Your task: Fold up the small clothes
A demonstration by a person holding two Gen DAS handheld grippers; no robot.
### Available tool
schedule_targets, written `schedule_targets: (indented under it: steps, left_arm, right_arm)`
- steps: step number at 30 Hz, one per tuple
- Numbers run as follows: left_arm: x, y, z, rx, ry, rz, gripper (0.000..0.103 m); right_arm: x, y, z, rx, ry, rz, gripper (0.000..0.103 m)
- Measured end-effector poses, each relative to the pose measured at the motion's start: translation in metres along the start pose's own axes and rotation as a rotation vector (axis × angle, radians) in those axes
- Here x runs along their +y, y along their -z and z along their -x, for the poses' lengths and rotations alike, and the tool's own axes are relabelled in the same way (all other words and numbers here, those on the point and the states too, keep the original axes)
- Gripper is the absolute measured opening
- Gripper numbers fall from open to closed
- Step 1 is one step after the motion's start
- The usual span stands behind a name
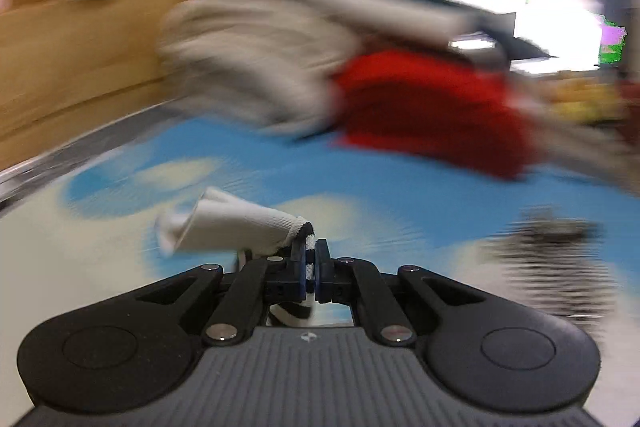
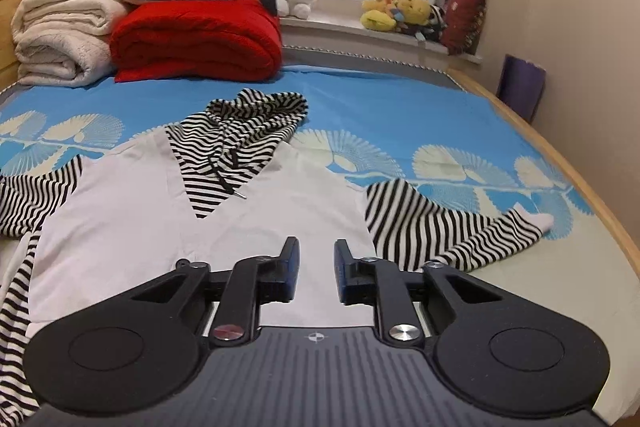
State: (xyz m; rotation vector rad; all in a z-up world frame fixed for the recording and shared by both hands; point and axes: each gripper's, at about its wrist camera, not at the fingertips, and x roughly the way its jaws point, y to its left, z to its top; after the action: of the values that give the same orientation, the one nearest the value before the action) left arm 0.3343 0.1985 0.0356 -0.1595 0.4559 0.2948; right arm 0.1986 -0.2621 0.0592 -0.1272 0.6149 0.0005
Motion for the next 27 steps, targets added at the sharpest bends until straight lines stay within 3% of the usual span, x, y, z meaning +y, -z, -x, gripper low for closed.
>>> schedule_targets:
  steps: [3,5,6,7,9,12,14,16,22,24,27]
  left_arm:
    - [-0.074,0.001,0.029,0.054,0.330,-0.005,0.004]
    - [-0.119,0.007,0.034,0.188,0.613,-0.016,0.014]
    - [-0.134,0.009,0.036,0.231,0.705,-0.037,0.023]
    - [-0.142,0.009,0.039,0.225,0.721,-0.046,0.024]
    - [-0.138,0.003,0.033,0.206,0.625,-0.011,0.027]
    - [-0.104,-0.003,0.004,0.268,0.438,0.097,0.027]
    - [-0.087,-0.002,-0.012,0.295,0.290,0.083,0.027]
    - [-0.079,-0.003,-0.023,0.309,0.205,0.047,0.027]
    - [-0.062,-0.006,-0.027,0.330,0.157,0.060,0.027]
    - [-0.066,-0.004,-0.026,0.337,0.140,0.056,0.027]
    - [-0.058,-0.007,-0.032,0.358,0.122,0.073,0.027]
  right_arm:
    - [-0.006,0.001,0.001,0.014,0.005,-0.041,0.019]
    - [-0.009,0.003,-0.001,0.032,0.003,-0.063,0.019]
    - [-0.010,0.005,-0.002,0.038,0.002,-0.069,0.021]
    - [-0.011,0.006,-0.003,0.047,0.001,-0.075,0.022]
    - [-0.015,0.007,-0.006,0.061,-0.004,-0.098,0.026]
    - [-0.024,0.005,-0.017,0.084,-0.033,-0.174,0.026]
    - [-0.032,0.001,-0.028,0.098,-0.061,-0.240,0.026]
    - [-0.036,-0.005,-0.046,0.118,-0.093,-0.319,0.026]
    - [-0.032,-0.015,-0.128,0.224,-0.208,-0.562,0.031]
    - [-0.026,-0.009,-0.155,0.268,-0.190,-0.596,0.042]
    - [-0.022,0.000,-0.187,0.345,-0.137,-0.704,0.045]
